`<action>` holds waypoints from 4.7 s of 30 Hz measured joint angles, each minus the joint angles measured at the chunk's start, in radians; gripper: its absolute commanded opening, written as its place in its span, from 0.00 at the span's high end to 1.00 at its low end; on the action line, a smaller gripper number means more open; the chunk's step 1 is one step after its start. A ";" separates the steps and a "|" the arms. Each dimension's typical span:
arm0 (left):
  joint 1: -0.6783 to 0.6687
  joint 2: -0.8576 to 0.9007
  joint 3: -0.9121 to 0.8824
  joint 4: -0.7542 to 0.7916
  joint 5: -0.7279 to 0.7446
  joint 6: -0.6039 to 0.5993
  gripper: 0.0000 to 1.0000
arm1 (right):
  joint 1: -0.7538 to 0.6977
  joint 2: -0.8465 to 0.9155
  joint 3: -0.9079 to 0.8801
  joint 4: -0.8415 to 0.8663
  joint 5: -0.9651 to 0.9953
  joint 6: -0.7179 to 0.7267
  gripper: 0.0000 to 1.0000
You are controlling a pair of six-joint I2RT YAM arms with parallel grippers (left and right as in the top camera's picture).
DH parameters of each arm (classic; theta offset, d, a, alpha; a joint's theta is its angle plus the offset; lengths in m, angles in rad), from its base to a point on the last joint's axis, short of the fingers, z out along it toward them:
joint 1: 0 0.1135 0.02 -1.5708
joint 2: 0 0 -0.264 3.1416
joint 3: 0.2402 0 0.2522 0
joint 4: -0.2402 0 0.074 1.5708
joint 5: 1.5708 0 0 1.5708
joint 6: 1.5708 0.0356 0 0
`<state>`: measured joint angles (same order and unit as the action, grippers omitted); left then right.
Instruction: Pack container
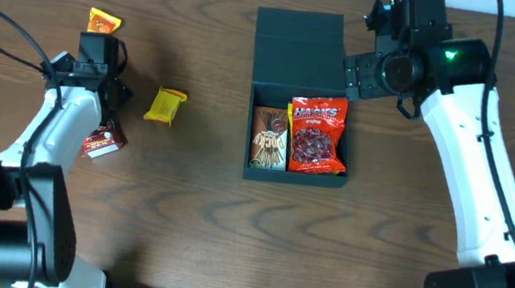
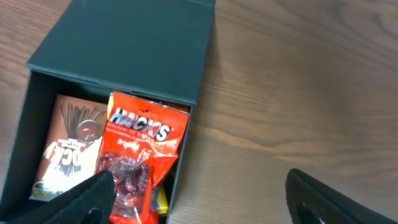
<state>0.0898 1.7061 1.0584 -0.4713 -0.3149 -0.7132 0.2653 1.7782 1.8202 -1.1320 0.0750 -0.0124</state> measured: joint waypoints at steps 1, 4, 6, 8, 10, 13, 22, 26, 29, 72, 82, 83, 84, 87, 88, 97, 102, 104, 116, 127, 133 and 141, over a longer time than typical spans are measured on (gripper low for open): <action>0.000 0.014 0.000 0.012 0.001 0.005 0.05 | 0.000 0.000 0.000 0.001 0.000 0.000 0.12; 0.000 0.060 0.000 0.027 0.002 0.014 0.05 | 0.000 0.000 0.000 -0.001 0.000 0.000 0.12; 0.001 0.080 0.000 0.030 0.002 0.015 0.05 | 0.000 0.000 0.000 -0.003 0.000 0.000 0.12; 0.005 0.098 0.000 0.034 0.006 0.015 0.05 | 0.000 0.000 0.000 -0.003 0.000 0.000 0.12; 0.016 0.117 0.000 0.034 0.023 0.015 0.05 | 0.000 0.000 0.000 -0.004 0.000 0.000 0.12; 0.039 0.137 0.000 0.035 0.047 0.017 0.05 | 0.000 0.000 0.000 -0.003 0.000 0.000 0.12; 0.064 0.138 0.000 0.053 0.113 0.091 0.22 | 0.000 0.000 0.000 -0.001 0.000 0.000 0.12; 0.064 0.138 0.000 0.039 0.159 0.115 0.25 | 0.000 0.000 0.000 -0.001 0.000 0.000 0.12; 0.064 0.138 0.005 0.013 0.186 0.129 0.28 | 0.000 0.000 0.000 0.000 0.000 0.000 0.12; -0.729 0.150 0.513 -0.237 0.205 0.158 0.34 | -0.299 0.001 0.183 -0.027 0.003 0.019 0.15; -0.781 0.220 0.513 -0.229 0.212 0.129 0.37 | -0.299 0.001 0.183 -0.027 -0.016 0.019 0.14; -0.781 0.220 0.513 -0.231 0.212 0.129 0.37 | -0.299 0.001 0.183 -0.027 -0.018 0.019 0.14; -0.781 0.220 0.513 -0.234 0.214 0.129 0.37 | -0.299 0.001 0.183 -0.027 -0.019 0.019 0.14; -0.790 0.220 0.513 -0.241 0.234 0.130 0.37 | -0.299 0.001 0.183 -0.027 -0.023 0.019 0.14; -0.796 0.220 0.513 -0.244 0.238 0.130 0.37 | -0.299 0.001 0.183 -0.027 -0.023 0.019 0.14; -0.838 0.277 0.513 -0.275 0.257 0.137 0.25 | -0.299 0.001 0.183 -0.034 -0.024 0.019 0.14; -0.838 0.288 0.513 -0.277 0.253 0.139 0.22 | -0.299 0.001 0.183 -0.036 -0.024 0.019 0.14; -0.838 0.288 0.513 -0.277 0.252 0.142 0.22 | -0.299 0.001 0.183 -0.044 -0.024 0.019 0.14; -0.739 0.114 0.586 -0.308 0.045 0.158 0.09 | -0.304 0.011 -0.097 0.014 -0.082 0.031 0.99; -0.415 0.066 0.604 -0.424 0.027 0.168 0.12 | -0.277 0.022 -0.431 0.176 -0.222 0.031 0.99; -0.325 0.066 0.604 -0.444 0.047 0.188 0.12 | -0.204 0.056 -0.505 0.245 -0.239 0.046 0.99; -0.267 0.067 0.604 -0.446 0.051 0.246 0.12 | -0.135 0.162 -0.512 0.297 -0.251 0.120 0.98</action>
<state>-0.1776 1.7729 1.6627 -0.9169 -0.2634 -0.4667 0.1303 1.9404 1.3079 -0.8352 -0.1761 0.1074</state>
